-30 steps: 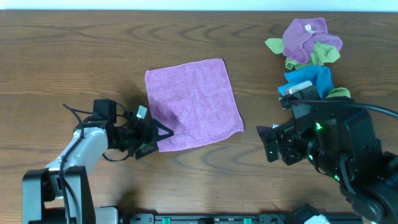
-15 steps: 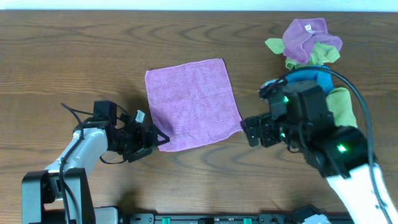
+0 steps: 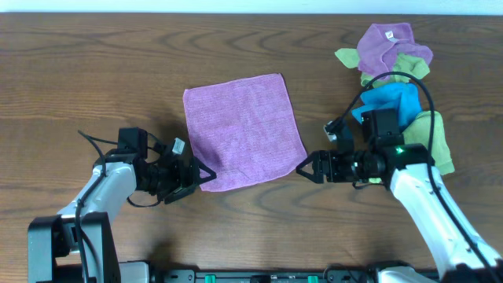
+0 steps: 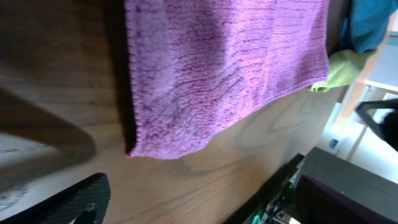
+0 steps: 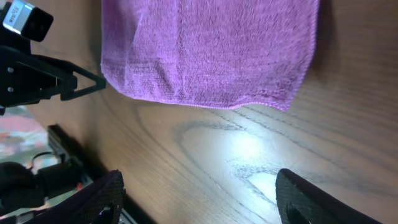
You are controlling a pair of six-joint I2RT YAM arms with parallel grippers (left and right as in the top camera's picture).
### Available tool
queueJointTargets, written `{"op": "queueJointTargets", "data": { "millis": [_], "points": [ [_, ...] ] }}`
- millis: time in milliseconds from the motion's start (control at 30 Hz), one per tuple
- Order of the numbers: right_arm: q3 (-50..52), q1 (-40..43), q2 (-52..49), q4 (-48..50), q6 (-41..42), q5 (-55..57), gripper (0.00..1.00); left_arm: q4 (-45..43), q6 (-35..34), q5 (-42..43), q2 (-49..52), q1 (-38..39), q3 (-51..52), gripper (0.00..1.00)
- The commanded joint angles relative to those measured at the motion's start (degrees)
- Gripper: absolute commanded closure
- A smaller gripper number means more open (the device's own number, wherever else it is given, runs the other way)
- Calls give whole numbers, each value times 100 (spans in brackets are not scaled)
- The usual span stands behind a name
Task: Fold the cloth
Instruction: 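Grasp the cloth's near-right corner with the right gripper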
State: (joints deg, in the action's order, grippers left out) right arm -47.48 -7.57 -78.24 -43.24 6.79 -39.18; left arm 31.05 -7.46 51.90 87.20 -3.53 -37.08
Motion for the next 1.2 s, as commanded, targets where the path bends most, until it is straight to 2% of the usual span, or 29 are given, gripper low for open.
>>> {"op": "queueJointTargets", "data": {
  "millis": [0, 167, 200, 300, 433, 567, 667, 967, 1167],
  "points": [
    [15, 37, -273, 15, 92, -291, 27, 4, 59, 170, -55, 20, 61, 6],
    [44, 92, -673, 37, 83, 0, 26, 42, 59, 149, -55, 35, 149, 16],
    [44, 162, -737, 66, -9, -9, 25, 17, 46, 59, -55, 35, 208, 20],
    [44, 490, -868, 63, -282, -39, 25, 11, -26, -321, -55, 35, 367, 23],
    [44, 1049, -1008, -4, -754, -813, 27, -492, -363, -435, -81, 35, 702, 31],
    [44, 1082, -1176, -4, -778, -879, 31, -1432, -841, -520, -87, 35, 988, 31],
    [44, 1043, -1443, -37, -774, -957, 36, -1847, -949, -1016, -87, 70, 1025, 31],
    [44, 999, -2013, 380, -584, -1196, 44, -2365, -997, -1202, -87, 487, 1025, 32],
    [44, 728, -2304, 1141, 96, -1386, 48, -2179, -997, -1185, -87, 485, 1025, 37]
  ]
}}
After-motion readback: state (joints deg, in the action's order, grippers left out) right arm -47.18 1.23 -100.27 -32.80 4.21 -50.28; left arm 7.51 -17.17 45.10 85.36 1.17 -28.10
